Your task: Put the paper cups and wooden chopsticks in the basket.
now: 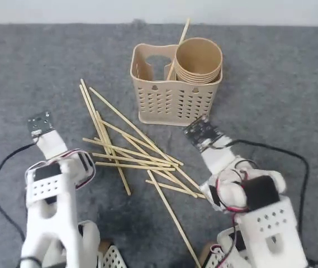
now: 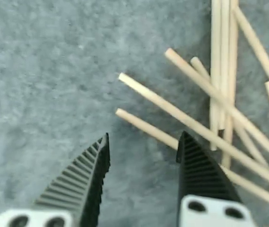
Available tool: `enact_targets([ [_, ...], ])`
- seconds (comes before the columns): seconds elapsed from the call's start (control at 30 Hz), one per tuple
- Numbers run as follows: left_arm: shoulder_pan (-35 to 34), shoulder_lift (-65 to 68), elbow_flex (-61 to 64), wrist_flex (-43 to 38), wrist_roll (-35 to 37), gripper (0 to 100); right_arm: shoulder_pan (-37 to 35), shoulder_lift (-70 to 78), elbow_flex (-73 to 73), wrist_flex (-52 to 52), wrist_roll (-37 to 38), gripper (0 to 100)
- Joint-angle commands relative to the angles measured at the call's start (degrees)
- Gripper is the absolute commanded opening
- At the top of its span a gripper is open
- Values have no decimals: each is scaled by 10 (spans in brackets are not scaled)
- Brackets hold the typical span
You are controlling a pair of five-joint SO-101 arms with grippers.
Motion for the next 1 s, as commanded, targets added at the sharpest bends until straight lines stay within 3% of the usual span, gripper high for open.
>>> enact_targets([
  [0.0,11,74,-64,-6,39,221,38,-14,30,-60,14,183],
  [0.17,11,209,-166,25,65,219,110,-8,113,-188,10,183],
  [0.4,12,284,-228,34,74,182,111,-15,334,-434,9,183],
  [0.57,64,275,-227,33,70,2,109,-15,313,-391,9,183],
  [0.77,96,258,-241,41,70,12,109,-15,313,-384,9,183],
  [0.97,91,183,-308,121,70,12,109,-15,313,-384,9,183],
])
